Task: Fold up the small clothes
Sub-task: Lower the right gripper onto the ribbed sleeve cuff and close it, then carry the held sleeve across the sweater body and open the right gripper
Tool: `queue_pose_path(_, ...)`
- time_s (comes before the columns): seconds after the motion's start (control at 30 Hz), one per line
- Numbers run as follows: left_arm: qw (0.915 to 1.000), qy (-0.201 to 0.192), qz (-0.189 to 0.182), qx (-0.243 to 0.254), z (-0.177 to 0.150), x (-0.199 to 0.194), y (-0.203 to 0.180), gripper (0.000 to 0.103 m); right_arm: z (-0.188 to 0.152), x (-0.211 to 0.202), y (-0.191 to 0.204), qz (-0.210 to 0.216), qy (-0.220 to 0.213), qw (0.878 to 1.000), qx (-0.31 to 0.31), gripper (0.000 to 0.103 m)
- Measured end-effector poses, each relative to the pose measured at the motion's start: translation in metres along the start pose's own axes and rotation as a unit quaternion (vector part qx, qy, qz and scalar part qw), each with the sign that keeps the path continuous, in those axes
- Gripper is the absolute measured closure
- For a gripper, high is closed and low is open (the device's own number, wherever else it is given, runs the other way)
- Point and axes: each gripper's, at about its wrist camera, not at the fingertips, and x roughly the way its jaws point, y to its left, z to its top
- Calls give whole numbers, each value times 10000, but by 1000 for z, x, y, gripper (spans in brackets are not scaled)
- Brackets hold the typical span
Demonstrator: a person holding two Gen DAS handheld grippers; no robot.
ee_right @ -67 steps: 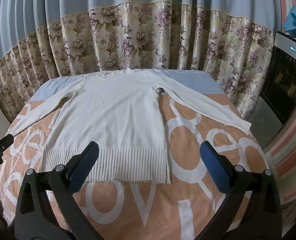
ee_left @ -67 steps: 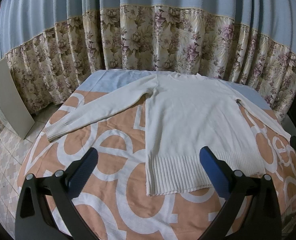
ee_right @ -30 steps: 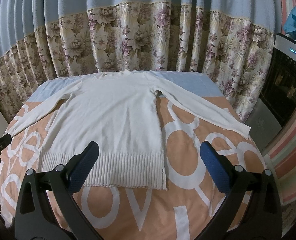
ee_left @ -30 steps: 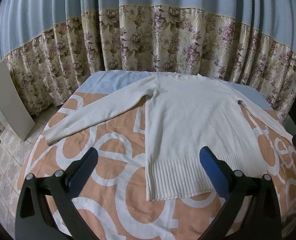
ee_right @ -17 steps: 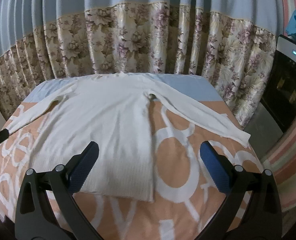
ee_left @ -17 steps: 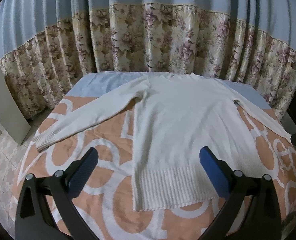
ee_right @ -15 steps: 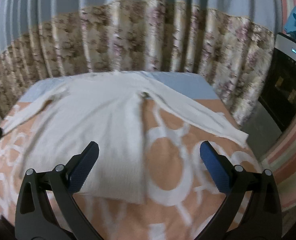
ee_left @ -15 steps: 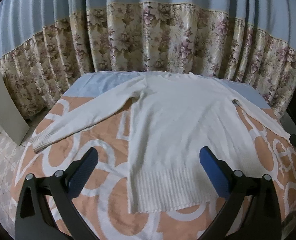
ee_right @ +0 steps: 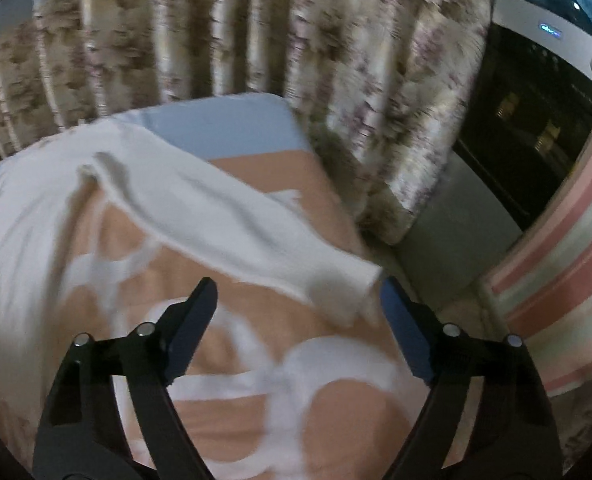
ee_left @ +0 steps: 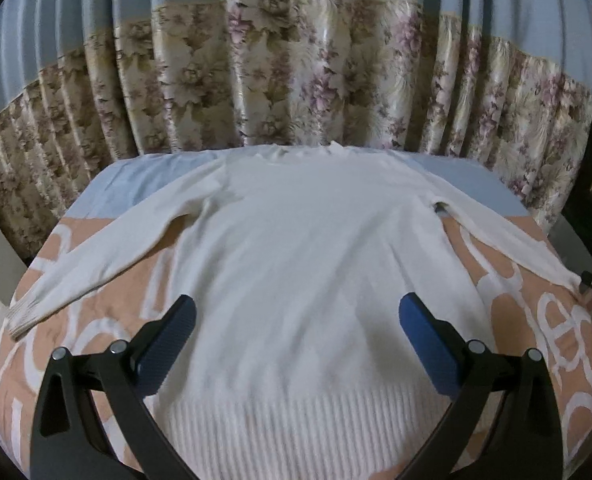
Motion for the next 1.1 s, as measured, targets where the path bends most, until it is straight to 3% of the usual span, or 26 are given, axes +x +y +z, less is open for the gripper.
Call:
queue_pose_path(0.4,9997,117,-22,205,14,49,-22,2,5,72,-32,225,891,9921,850,37)
queue_pose_path(0.47,9996,153,-30,225,14,55,-22,2,5,72,-30,336,868,9913,932,48)
queue_pose_path(0.6,9995,186,-68,261,13,63,-23,2,10,64,-12,214,728,9955,560,83)
queue_pose_path(0.77,9993,150,-123,318,20,69,-24,2,20,52,3,244,554,9967,543,88)
queue_pose_path(1.1,9995,-54,-50,323,53,81,-4,2,76,22,81,1031,139,9942,262,88)
